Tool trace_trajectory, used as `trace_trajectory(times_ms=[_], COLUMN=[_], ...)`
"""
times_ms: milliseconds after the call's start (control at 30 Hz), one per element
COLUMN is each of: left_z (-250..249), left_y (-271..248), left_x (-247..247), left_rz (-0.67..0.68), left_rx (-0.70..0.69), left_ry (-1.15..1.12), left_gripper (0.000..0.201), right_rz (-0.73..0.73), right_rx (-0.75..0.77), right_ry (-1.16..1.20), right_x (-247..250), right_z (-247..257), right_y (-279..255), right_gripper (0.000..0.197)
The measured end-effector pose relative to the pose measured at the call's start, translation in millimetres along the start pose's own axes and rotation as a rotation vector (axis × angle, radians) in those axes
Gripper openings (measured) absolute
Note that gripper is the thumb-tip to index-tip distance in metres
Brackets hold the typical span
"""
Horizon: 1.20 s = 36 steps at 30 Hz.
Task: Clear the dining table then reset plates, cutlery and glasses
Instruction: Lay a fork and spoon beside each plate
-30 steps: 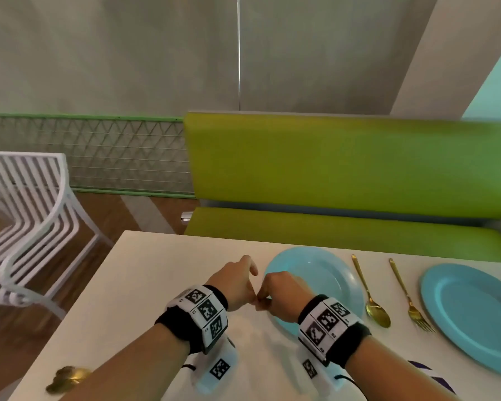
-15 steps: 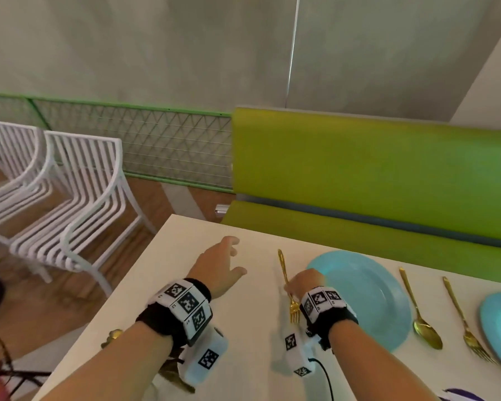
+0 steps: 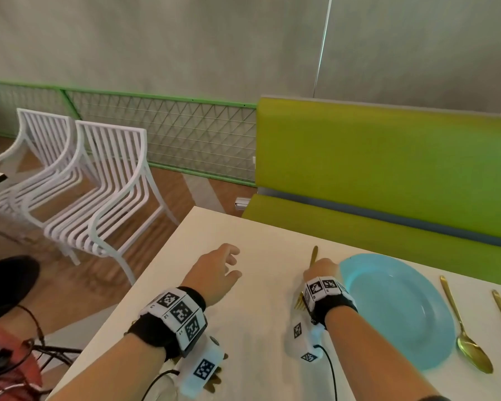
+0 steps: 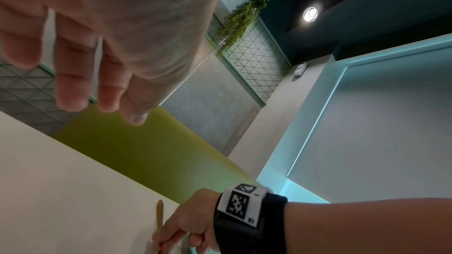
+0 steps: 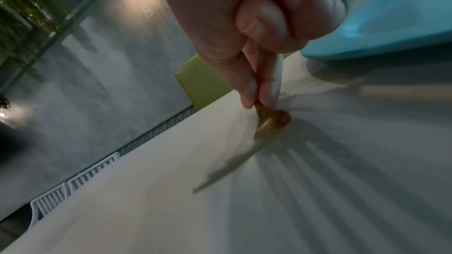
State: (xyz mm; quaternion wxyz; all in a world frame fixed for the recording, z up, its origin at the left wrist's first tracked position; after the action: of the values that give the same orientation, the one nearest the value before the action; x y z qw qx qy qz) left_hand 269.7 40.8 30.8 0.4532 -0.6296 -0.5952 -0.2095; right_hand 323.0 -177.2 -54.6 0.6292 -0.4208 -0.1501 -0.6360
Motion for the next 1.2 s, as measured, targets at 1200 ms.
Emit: trace_trajectory(times_ms=[1200], left_z=[132], left_y=[11], left_x=[100], left_rz=[0.309], left_rx=[0.025], left_ry=[0.299], left_gripper=[0.034], right_rz=[-0.193], right_rx=[0.083], right_ry=[-0.391], right_x=[-6], right_z=[74], right_y=[-196], right_gripper=[0.026])
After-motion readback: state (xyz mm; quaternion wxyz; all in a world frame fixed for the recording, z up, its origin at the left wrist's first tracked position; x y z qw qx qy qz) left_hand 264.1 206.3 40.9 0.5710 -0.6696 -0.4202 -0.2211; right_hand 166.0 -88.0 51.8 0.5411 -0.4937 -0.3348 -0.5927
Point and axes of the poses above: each hand's wrist, its own y-axis towards the middle knuckle, its own x-axis out of the back of the hand, z = x × y, the point moved 3 cm from there along y, towards the middle knuckle, and after that the axes turned 14 degrees about x, right-handed, at the moved point
